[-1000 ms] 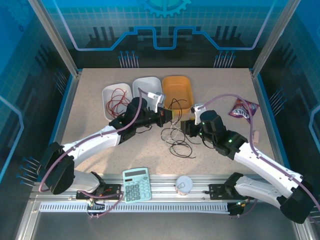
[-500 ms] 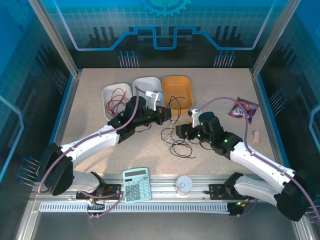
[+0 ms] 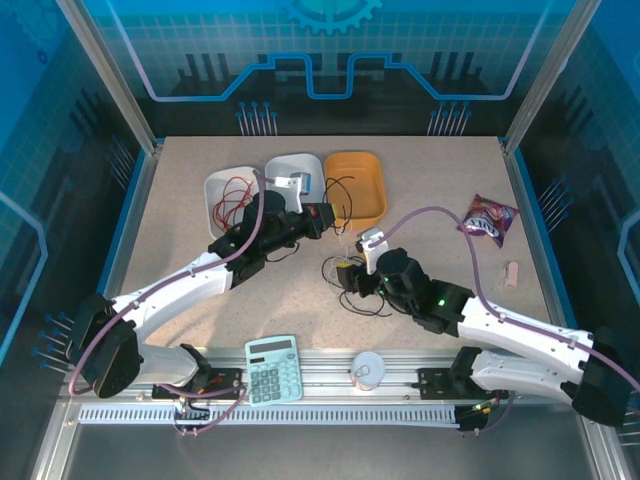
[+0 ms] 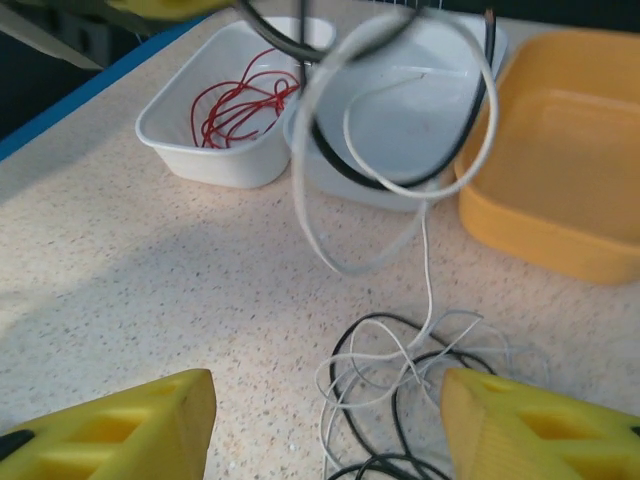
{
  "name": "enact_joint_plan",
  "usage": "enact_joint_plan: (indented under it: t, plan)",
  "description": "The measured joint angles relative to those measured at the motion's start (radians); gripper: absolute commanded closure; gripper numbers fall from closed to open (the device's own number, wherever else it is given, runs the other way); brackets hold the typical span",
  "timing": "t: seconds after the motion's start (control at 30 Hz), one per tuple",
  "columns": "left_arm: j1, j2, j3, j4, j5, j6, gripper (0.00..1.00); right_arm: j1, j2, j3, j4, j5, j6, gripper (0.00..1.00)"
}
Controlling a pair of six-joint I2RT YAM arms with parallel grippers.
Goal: Untangle the cables
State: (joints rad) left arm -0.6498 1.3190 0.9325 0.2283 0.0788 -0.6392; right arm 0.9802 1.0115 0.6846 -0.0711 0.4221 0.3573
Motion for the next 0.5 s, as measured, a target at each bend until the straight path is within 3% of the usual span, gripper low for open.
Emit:
enact_joint_plan:
  t: [0.13, 0.33, 0.5]
  plan:
    - [0.000, 0.000, 0.000, 0.000, -0.005, -0.017, 1.00, 0.068, 0.105, 0.101, -0.010, 0.133, -0.073, 0.38]
    - [0.000, -0.016, 0.000, -0.016, -0.005, -0.017, 1.00, 0.075, 0.222, 0.189, -0.024, 0.236, -0.143, 0.38]
    - [0.000, -0.045, 0.000, -0.023, -0.004, -0.016, 1.00, 0.066, 0.230, 0.206, -0.026, 0.259, -0.162, 0.49]
